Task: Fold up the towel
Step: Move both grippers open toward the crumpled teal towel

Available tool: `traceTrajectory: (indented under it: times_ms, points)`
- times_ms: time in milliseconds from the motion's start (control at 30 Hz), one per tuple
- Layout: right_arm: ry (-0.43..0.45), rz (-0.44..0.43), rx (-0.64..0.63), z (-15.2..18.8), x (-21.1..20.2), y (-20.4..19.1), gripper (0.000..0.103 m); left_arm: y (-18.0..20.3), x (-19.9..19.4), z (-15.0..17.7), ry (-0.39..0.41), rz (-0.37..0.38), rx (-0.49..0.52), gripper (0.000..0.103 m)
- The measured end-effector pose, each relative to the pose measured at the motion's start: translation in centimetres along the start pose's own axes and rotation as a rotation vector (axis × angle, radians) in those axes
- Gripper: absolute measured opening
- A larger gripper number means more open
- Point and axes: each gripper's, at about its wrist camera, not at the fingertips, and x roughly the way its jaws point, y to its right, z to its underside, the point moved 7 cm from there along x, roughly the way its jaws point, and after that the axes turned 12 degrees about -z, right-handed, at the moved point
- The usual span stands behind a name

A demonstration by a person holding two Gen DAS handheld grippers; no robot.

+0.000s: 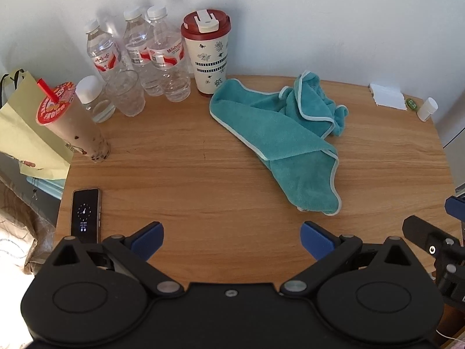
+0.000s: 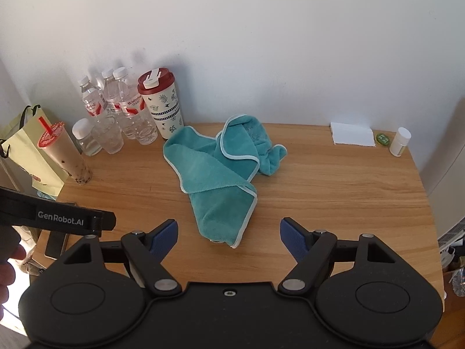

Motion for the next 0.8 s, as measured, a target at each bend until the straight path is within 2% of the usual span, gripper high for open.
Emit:
traceTrajectory:
  times_ms: [267, 433, 600, 733, 800]
  points:
    - [0.016, 0.007, 0.050, -0.5, 0.4, 0.3, 0.082, -1.0, 0.8, -1.0, 0.004, -0.006, -0.008, 0.102]
    - [0.024, 0.057, 0.094, -0.5, 0.9, 1.1, 0.082, -1.6, 1.3, -1.6, 0.005, -0.011, -0.003, 0.103]
    - [0.042, 0.088, 0.115, -0.8, 1.4, 1.7, 0.082, -1.8, 2.3, -2.4, 0.020, 0.030, 0.012, 0.103]
    - [0.080, 0.118, 0.121, -1.2, 1.5, 2.0, 0.081, -1.8, 3.4, -2.6, 0.028, 0.099, 0.009, 0.102]
    - [0.099, 0.133, 0.124, -1.4, 1.6, 2.1, 0.081, -1.7, 3.8, -2.8, 0.037, 0.104, 0.026, 0.102]
